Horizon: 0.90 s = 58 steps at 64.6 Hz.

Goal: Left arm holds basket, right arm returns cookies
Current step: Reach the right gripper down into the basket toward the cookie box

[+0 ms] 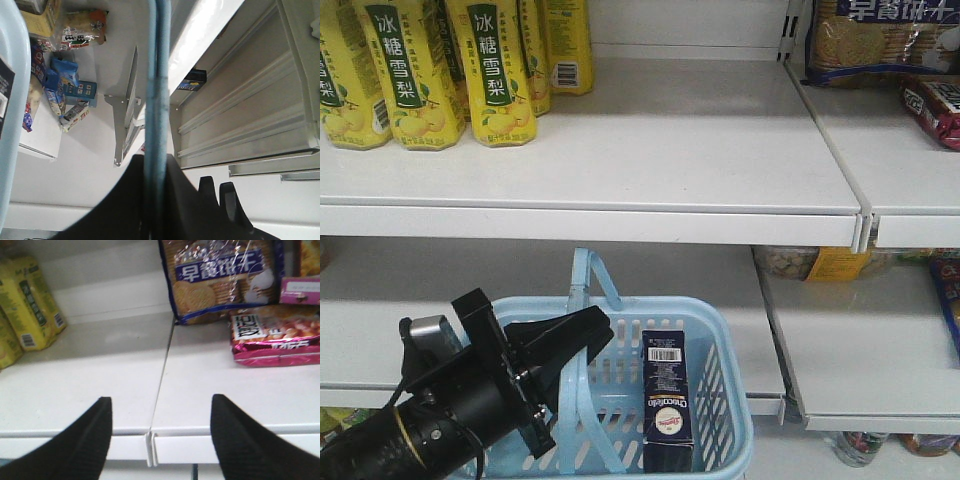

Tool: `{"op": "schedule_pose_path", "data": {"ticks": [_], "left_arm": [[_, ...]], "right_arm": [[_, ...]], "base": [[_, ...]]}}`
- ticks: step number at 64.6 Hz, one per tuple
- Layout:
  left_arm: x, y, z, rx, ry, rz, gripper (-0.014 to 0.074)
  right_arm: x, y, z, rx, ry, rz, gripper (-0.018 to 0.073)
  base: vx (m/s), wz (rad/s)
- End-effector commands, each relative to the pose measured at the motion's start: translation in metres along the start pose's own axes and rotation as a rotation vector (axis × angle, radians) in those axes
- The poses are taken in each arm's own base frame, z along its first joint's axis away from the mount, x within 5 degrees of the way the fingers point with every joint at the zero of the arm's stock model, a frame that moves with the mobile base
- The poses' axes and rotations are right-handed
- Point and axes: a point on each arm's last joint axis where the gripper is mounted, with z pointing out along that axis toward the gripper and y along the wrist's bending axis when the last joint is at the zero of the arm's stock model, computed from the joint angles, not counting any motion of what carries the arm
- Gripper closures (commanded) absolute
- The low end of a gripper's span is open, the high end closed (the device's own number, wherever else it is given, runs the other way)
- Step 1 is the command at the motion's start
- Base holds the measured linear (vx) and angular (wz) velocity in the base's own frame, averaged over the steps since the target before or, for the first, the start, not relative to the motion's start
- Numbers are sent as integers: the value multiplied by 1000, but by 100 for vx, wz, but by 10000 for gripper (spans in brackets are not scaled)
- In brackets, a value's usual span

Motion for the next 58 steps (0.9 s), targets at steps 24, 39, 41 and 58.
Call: {"op": "schedule_pose_path", "data": {"ticks": [24,39,41,58], "left_arm": [[11,-38,-2,332,100,3,596],[11,-38,-2,332,100,3,596],[11,-38,-2,332,100,3,596],[11,-38,-2,332,100,3,596]], "right_arm": [[24,51,42,-279,302,23,-14],[51,80,65,-340,489,71,-14],[54,83,67,-342,512,78,-14],[80,102,87,-322,664,119,-14]], "base": [[0,0],[0,0],[0,0],[0,0]]}}
